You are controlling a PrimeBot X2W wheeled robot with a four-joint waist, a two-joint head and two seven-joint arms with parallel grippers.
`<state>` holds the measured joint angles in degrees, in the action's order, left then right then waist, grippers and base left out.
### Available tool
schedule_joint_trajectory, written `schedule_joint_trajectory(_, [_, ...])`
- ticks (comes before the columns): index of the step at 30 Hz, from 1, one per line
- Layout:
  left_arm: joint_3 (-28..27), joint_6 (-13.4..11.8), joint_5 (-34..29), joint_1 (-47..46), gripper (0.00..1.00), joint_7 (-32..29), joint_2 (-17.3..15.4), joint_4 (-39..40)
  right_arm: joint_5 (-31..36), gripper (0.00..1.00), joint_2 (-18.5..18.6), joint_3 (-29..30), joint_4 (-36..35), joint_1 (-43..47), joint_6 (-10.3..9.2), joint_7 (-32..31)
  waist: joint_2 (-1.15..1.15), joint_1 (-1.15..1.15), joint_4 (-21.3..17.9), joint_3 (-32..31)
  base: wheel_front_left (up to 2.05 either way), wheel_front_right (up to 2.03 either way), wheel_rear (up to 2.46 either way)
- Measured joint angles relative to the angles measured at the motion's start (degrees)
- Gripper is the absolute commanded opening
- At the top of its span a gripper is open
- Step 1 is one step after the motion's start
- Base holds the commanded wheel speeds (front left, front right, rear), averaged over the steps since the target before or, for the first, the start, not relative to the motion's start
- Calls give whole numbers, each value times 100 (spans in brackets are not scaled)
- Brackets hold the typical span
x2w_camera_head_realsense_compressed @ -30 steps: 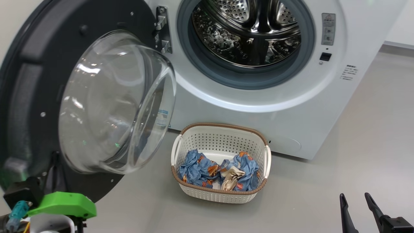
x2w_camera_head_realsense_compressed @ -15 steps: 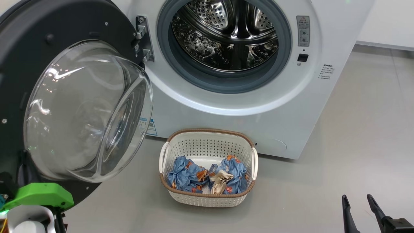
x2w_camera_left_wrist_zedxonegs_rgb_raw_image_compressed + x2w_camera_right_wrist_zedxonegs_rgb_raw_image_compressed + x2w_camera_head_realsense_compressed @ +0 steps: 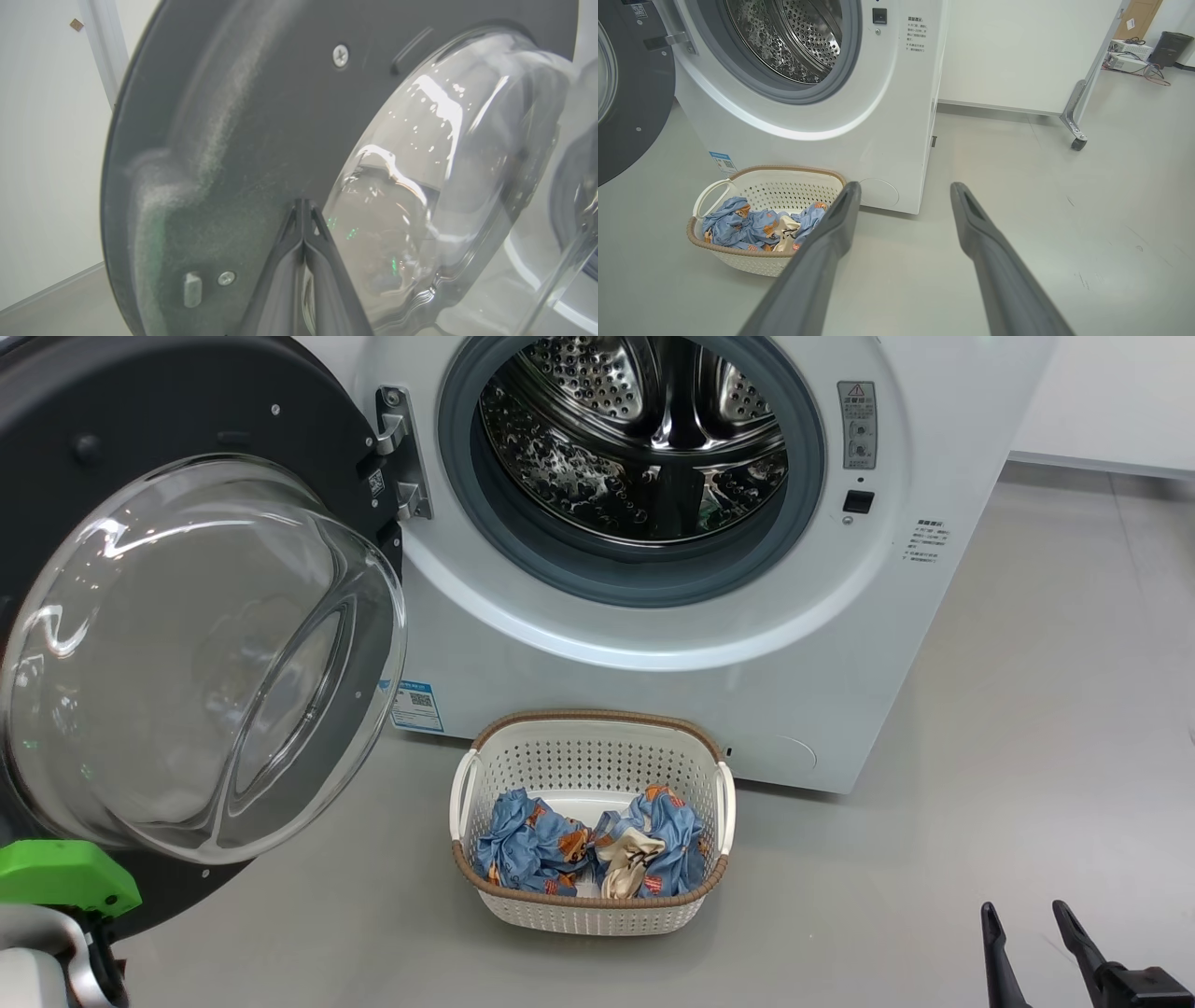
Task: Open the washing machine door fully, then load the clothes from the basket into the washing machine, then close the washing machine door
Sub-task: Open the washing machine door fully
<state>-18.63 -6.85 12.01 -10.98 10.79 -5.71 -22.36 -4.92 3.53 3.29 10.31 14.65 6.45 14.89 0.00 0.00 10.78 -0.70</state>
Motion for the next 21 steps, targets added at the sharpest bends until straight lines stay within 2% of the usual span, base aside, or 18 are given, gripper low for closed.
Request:
schedule_joint_trajectory(13, [-163, -8, -189, -344, 0, 138, -234, -675, -1, 100, -16, -11, 68, -2, 4, 0, 0, 0, -81, -32, 0, 0, 0])
schedule_joint_trajectory(20, [-286, -23, -16, -465, 0, 246, 2, -579, -8, 100, -43, 16, 74, -4, 5, 0, 0, 0, -104, -57, 0, 0, 0])
schedule_joint_trajectory(21, [-293, -23, 24, -465, 18, 248, 59, -502, -9, 100, -45, 23, 76, -3, 4, 0, 0, 0, -103, -61, 0, 0, 0])
